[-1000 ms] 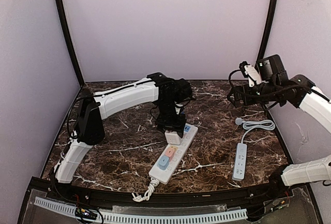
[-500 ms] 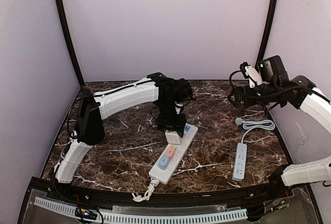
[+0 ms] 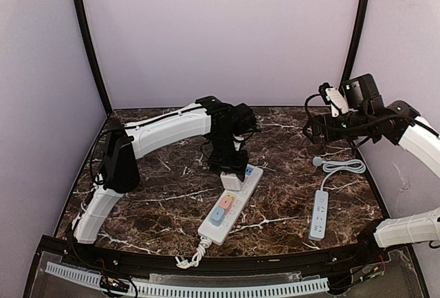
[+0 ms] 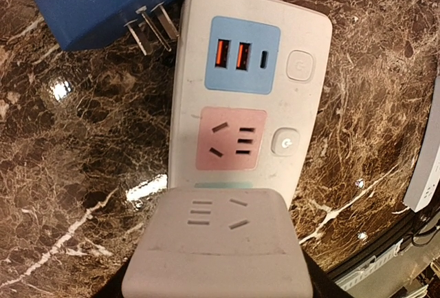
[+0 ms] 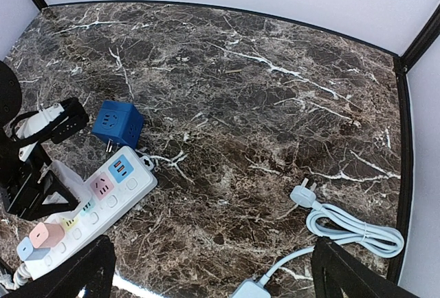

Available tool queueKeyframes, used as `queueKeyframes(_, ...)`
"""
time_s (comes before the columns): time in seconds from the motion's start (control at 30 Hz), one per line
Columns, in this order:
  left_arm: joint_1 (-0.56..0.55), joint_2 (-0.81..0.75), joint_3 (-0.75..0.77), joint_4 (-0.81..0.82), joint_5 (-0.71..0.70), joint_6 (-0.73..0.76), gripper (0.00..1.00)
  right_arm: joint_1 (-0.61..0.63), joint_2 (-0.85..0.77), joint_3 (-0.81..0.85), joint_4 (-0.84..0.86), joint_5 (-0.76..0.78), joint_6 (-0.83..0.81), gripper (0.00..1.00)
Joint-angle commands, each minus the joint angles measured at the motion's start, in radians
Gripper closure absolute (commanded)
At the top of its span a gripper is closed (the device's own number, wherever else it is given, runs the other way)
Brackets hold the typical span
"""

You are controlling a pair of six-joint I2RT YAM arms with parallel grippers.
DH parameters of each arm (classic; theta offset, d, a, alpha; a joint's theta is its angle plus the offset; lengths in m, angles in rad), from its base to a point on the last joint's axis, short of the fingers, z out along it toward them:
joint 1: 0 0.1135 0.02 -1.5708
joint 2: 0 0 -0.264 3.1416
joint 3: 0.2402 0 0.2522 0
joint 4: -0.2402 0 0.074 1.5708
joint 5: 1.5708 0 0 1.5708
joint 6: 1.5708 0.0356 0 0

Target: Insert the plug

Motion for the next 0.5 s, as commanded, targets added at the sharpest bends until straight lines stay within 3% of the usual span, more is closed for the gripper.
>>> queueKeyframes(0.0, 0.002, -0.001, 0.019, -0.027, -0.023, 0.020, 0.99, -0.006, -0.015, -0.010, -0.001, -0.003, -0.002, 0.01)
queueKeyframes(0.47, -0.010, 0.011, 0.009, -0.037, -0.025, 0.041, 0.99, -0.006, -0.015, -0.015, -0.004, -0.001, -0.007, 0.01)
